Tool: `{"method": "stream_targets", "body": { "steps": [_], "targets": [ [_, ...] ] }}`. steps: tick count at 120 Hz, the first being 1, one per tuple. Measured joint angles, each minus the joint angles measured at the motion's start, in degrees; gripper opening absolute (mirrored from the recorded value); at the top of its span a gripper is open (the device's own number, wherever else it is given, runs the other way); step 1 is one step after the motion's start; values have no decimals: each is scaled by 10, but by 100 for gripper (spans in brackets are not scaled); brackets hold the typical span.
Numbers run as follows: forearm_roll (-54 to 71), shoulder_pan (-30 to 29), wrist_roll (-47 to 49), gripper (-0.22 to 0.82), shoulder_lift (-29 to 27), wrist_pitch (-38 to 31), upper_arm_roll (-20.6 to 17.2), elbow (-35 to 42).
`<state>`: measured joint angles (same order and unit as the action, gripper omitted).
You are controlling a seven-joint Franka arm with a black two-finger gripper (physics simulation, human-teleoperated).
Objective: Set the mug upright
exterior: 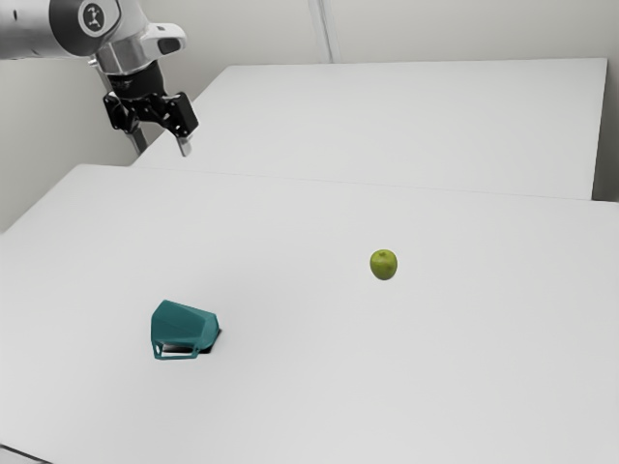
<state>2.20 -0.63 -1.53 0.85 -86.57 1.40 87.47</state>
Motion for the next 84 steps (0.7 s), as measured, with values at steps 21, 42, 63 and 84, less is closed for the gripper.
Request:
{"method": "stream_targets", "body": {
  "steps": [21, 42, 63, 84],
  "targets": [
    [0, -5, 1, 59, -5, 1, -1, 5],
    [0, -6, 1, 59, -29, 0, -1, 31],
    [0, -5, 1, 59, -42, -1, -1, 51],
    [-1, -35, 3, 59, -52, -2, -2, 66]
  ]
}}
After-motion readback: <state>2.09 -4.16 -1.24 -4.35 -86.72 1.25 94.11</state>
